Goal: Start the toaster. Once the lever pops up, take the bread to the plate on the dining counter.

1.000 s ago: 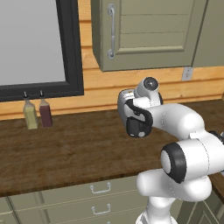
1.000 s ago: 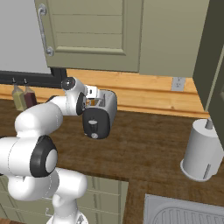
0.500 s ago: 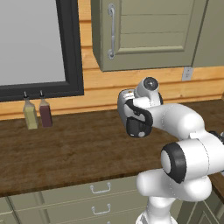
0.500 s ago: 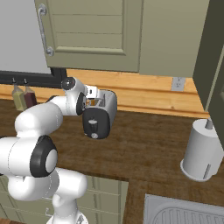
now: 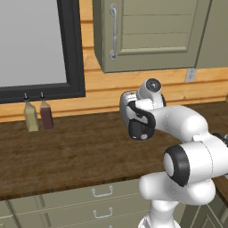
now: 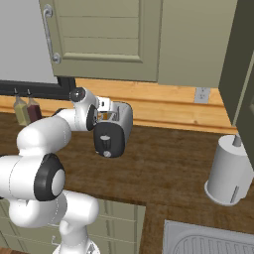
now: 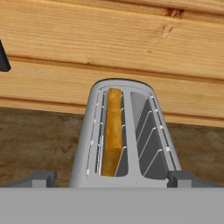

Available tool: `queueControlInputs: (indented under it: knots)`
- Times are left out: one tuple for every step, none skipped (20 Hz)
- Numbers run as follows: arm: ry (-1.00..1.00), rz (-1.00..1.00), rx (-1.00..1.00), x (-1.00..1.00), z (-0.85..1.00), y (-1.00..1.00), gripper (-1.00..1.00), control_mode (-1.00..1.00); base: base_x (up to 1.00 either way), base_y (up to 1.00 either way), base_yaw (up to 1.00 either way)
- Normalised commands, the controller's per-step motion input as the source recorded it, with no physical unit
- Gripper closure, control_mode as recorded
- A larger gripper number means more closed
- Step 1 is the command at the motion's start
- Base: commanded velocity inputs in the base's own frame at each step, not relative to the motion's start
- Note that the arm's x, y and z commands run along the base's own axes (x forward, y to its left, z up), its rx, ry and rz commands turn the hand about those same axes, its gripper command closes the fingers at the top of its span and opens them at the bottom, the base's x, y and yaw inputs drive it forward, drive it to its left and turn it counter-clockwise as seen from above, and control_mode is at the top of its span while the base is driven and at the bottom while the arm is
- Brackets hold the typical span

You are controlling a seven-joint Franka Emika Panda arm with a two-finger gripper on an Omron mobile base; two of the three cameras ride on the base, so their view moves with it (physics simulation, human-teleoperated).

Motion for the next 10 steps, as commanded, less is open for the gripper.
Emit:
queueControlInputs:
  knots:
    - [0.00,0.00,0.00,0.00,0.00,0.00,-1.00,-1.00,0.00,0.00,0.00]
    - [0.00,0.00,0.00,0.00,0.00,0.00,-1.00,-1.00,0.00,0.00,0.00]
    - [0.00,0.00,0.00,0.00,0.00,0.00,-1.00,-1.00,0.00,0.00,0.00]
    - [0.00,0.00,0.00,0.00,0.00,0.00,-1.00,-1.00,0.00,0.00,0.00]
    - [0.00,0.00,0.00,0.00,0.00,0.00,-1.00,-1.00,0.00,0.00,0.00]
    - [0.00,0.00,0.00,0.00,0.00,0.00,-1.00,-1.00,0.00,0.00,0.00]
    - [0.00,0.00,0.00,0.00,0.00,0.00,-1.00,-1.00,0.00,0.00,0.00]
    - [0.00,0.00,0.00,0.00,0.00,0.00,-1.00,-1.00,0.00,0.00,0.00]
    - [0.00,0.00,0.00,0.00,0.00,0.00,-1.00,-1.00,0.00,0.00,0.00]
    - [0.00,0.00,0.00,0.00,0.00,0.00,-1.00,-1.00,0.00,0.00,0.00]
